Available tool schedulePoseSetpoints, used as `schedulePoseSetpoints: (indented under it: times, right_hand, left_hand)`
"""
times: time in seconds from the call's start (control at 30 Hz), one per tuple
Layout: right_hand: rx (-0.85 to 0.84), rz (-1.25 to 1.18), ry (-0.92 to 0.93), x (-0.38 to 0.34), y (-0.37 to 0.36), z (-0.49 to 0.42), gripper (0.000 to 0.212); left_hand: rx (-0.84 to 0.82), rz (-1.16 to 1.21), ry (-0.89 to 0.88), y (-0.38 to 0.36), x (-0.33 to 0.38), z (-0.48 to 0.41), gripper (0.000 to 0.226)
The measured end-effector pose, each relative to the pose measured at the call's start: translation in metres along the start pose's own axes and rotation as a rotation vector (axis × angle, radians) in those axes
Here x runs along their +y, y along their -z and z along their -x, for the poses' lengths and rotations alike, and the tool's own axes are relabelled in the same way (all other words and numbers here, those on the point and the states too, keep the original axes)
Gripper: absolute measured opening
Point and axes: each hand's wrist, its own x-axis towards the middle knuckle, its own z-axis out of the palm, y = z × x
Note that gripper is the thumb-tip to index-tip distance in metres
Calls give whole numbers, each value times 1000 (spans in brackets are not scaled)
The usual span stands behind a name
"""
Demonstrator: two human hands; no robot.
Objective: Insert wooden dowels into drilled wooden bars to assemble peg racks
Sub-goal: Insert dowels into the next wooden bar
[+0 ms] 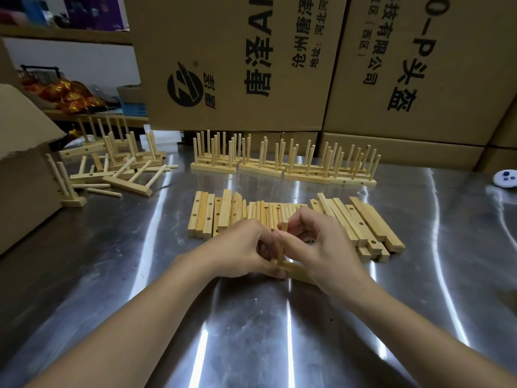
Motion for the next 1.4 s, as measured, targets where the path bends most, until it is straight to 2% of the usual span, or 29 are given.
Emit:
schedulePoseSetpoints:
  times: [0.23,0.33,0.4,0.5,0.57,0.63,0.8,0.9,0.97,1.1,1.2,1.4]
  right_hand:
    - [0,47,-29,-8,1,-1,17]
    - [-73,104,-76,-12,4,-1,15]
    - [-116,125,-87,-10,13,-4,23]
    - [46,143,-66,0,42,-16,27]
    - [207,167,-69,9,59,-30,44]
    - [296,221,-96,16,66,-43,51]
    - [304,265,-181,34,50,-71,48]
    - [338,270,-155,45,32,-67,43]
    - [315,310,-110,52,25,-58,35]
    - [229,581,17,67,34,-37,13]
    - [108,729,7,71,44,-28,27]
    - [-96,736,-27,65,42,-24,49]
  left_hand:
    - [6,-1,19,-1,-2,1,24]
    - [1,-17,37,0,3,3,23]
    - [-4,-45,64,3,4,3,19]
    - [-18,-103,117,14,-2,5,21]
    - [-3,-147,150,21,-6,7,24]
    - [24,-199,175,28,-8,9,26]
    - [4,-204,210,38,-8,16,28]
    - [2,-168,166,44,-8,18,34]
    - [6,-161,160,45,-9,18,35]
    - [19,-217,179,39,-16,13,32]
    - [25,-208,165,39,-21,12,26]
    - [27,-229,185,37,-21,12,25]
